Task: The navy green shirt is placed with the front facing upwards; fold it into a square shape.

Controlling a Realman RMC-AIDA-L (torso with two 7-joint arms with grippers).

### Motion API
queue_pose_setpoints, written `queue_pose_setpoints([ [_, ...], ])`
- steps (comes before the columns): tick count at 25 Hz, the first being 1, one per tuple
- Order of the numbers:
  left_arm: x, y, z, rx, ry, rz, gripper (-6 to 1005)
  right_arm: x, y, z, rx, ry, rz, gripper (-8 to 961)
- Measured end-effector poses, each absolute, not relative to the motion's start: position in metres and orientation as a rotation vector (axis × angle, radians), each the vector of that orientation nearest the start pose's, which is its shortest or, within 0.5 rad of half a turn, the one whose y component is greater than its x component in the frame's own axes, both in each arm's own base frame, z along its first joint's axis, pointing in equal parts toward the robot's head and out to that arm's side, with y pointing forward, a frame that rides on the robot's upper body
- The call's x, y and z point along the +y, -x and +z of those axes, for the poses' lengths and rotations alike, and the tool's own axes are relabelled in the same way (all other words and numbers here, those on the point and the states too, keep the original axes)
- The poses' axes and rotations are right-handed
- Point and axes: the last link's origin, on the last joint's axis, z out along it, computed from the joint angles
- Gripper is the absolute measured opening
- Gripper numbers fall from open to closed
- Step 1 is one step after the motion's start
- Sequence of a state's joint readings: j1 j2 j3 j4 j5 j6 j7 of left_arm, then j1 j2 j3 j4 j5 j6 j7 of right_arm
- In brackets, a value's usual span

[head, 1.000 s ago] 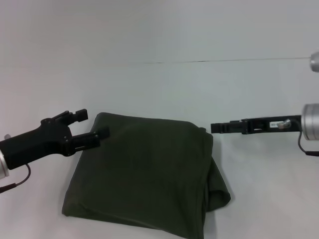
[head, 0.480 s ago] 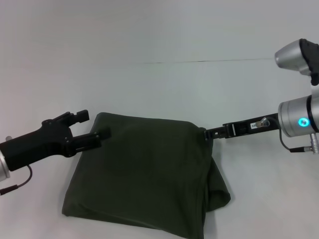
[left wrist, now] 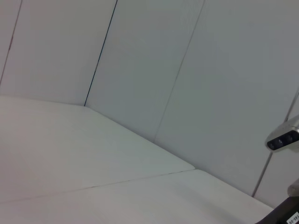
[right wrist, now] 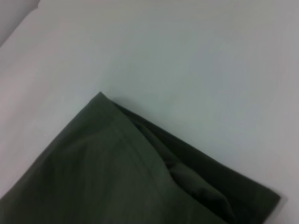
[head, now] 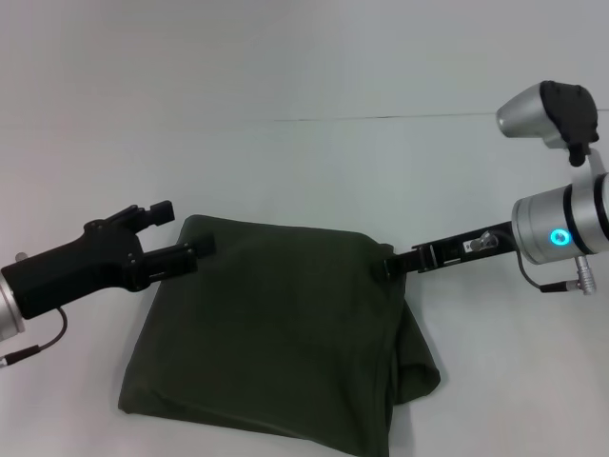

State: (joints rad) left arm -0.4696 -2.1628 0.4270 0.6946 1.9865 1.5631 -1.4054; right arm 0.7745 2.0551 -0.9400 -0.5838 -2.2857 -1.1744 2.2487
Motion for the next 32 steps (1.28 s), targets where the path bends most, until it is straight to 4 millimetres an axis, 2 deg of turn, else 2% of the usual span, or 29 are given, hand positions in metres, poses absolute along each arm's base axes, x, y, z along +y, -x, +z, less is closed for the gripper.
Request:
queue_pose_setpoints([
  [16, 0.319, 0.278, 0.008, -0.812, 2.418, -0.938, 963, 0.404, -0.232, -0.040, 1.358, 2.484, 0.135, 152],
  [23, 0.319, 0.277, 0.008, -0.813, 2.418, -0.942, 964, 0.415, -0.231, -0.035, 1.337, 2.414, 0.167, 46],
  [32, 0.321, 0.274, 0.005, -0.814, 2.425, -0.953, 963, 0.429, -0.227, -0.030, 1.296, 2.348, 0.199, 45],
])
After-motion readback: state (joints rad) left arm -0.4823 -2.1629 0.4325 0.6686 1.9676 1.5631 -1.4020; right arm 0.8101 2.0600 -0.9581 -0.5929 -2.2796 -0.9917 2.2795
